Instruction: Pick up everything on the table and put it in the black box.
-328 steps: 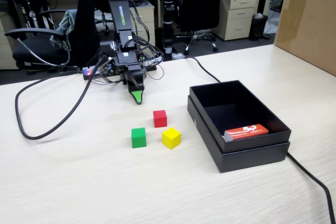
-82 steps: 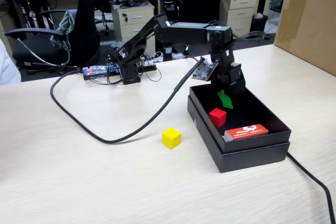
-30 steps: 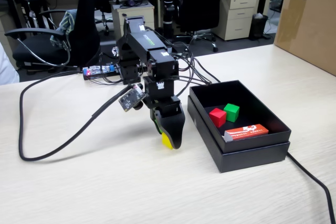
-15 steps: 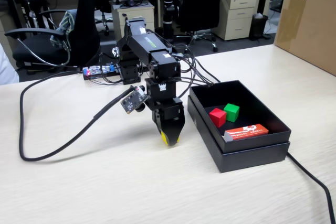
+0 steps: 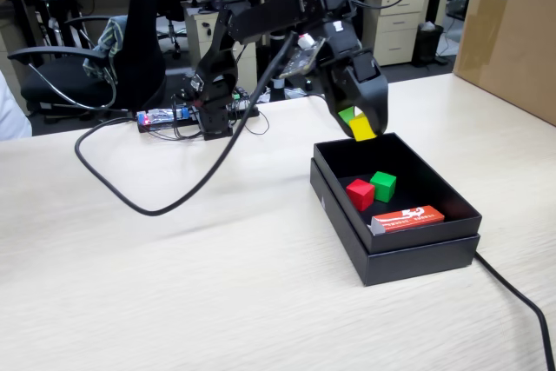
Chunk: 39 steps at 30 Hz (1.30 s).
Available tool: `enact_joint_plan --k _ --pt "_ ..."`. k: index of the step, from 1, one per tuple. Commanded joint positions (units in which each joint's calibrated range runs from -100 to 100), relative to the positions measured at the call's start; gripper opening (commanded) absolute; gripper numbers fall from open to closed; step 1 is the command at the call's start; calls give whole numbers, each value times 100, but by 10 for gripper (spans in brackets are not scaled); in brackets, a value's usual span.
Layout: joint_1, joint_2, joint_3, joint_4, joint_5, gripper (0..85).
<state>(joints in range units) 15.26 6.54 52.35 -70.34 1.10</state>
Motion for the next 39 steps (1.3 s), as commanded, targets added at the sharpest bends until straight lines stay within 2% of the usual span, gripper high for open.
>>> enact_joint_plan --k 1,6,13,14,15,18,22,26,33,39 --pt "88 350 558 6 78 8" --pt "88 1383 640 15 186 8" --pt "88 1716 576 6 230 11" --pt "88 1739 522 6 230 48" --pt "93 1739 386 6 230 142" --pt "98 1693 159 6 230 267" --pt "103 1532 -131 6 230 402" --pt "88 1062 -158 6 230 471" --pt "-59 -1027 -212 6 215 477" --pt "-562 -3104 -920 32 239 477"
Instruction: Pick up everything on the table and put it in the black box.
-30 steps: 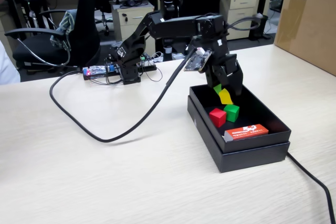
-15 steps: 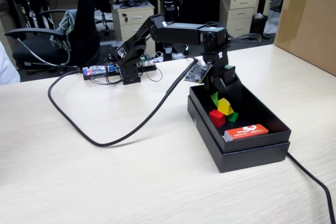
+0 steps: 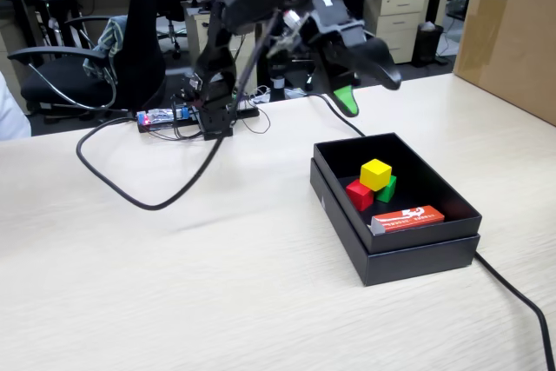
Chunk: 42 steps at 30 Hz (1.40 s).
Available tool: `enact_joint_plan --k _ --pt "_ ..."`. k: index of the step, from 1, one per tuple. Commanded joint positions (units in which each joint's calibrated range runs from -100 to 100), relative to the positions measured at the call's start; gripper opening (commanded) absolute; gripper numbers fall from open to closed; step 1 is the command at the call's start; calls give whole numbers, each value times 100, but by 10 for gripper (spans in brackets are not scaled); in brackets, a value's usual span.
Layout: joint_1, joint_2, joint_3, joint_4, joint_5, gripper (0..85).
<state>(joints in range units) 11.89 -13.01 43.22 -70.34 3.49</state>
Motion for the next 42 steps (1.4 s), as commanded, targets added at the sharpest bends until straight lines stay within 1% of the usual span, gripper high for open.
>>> enact_joint_plan --k 1,3,4,7,8,13,17,20,26,29,34,39,42 --pt "-425 -1700 -496 136 24 479" --pt "-625 -2250 -1058 361 44 479" --pt "-811 -2813 -1711 680 68 480" --pt "-1016 -3731 -2908 1276 83 485" --pt "-1138 -4327 -3787 1717 83 488" --pt "-1319 -5693 -5936 2693 73 496" --pt "-1333 -6507 -7305 3566 44 501" --pt "-1338 -7047 -8438 4179 -59 515" --pt "-1426 -7988 -10705 5916 -386 513" --pt "-1421 -8389 -11421 6140 -400 517" --pt "-1426 -8619 -12663 7125 -498 511" --pt "-1411 -8665 -13660 7678 -552 512" --pt "-1392 -8653 -13978 7747 -547 512"
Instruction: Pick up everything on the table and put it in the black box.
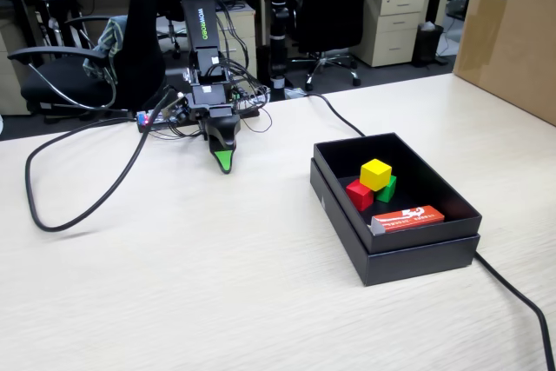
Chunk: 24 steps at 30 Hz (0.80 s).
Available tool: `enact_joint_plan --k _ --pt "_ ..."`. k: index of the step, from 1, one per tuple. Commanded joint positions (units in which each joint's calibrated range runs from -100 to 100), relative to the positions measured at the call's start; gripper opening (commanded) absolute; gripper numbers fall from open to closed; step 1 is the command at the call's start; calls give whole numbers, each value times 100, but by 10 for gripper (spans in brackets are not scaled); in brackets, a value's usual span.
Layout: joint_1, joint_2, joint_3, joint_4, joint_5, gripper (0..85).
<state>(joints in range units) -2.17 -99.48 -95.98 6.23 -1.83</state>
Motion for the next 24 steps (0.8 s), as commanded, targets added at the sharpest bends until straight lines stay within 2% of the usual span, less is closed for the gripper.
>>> enact_joint_plan --k 1,24 --pt "24 -6 -102 81 -5 512" --pt "49 120 -139 -256 0 501"
